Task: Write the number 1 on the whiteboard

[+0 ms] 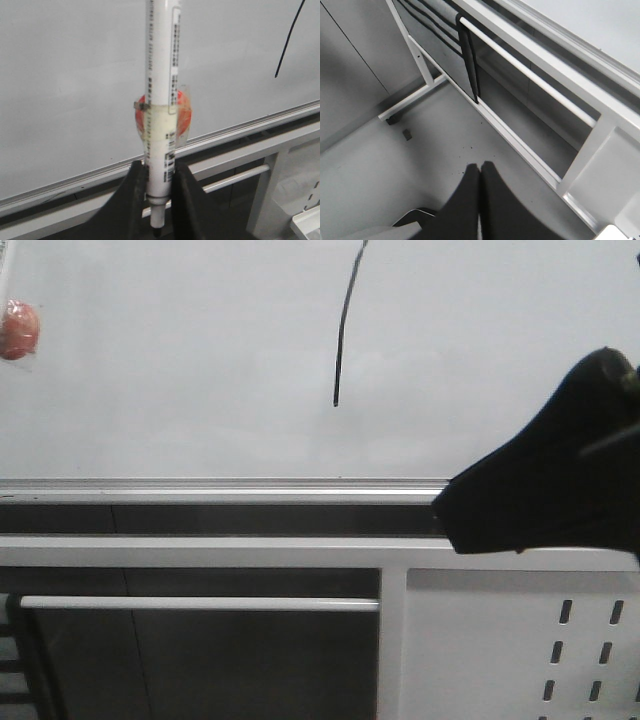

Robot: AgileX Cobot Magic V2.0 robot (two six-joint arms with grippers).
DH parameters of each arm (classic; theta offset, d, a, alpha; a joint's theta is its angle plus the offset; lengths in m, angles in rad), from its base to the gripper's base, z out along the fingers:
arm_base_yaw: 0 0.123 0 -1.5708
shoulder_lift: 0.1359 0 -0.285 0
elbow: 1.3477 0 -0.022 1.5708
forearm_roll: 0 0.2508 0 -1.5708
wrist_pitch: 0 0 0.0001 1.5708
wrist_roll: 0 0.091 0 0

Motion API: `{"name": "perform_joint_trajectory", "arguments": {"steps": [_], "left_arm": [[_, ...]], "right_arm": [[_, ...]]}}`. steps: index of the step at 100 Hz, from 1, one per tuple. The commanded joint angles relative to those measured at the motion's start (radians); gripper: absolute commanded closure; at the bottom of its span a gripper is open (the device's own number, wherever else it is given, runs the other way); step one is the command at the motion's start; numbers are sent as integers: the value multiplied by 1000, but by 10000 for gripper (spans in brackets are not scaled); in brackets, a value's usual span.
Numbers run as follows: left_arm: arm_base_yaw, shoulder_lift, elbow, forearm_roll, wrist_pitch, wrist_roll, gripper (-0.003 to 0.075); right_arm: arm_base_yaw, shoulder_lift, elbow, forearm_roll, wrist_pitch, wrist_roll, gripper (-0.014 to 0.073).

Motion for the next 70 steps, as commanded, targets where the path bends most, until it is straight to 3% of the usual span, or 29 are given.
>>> {"name": "perform_joint_trajectory", "arguments": {"steps": [1, 14, 39, 70], "left_arm": [[-33, 40, -46, 68, 137, -27, 738], [-64, 112, -68, 68, 287, -132, 738], [-64, 219, -97, 68, 395, -339, 738], [-64, 282, -157, 68, 395, -337, 736]], "right_arm": [[-7, -14, -13, -14, -91, 1, 672], [-7, -14, -10, -22, -81, 1, 673], [-7, -14, -10, -34, -69, 1, 673], [-7, -14, -10, -73, 5, 1, 673]]}}
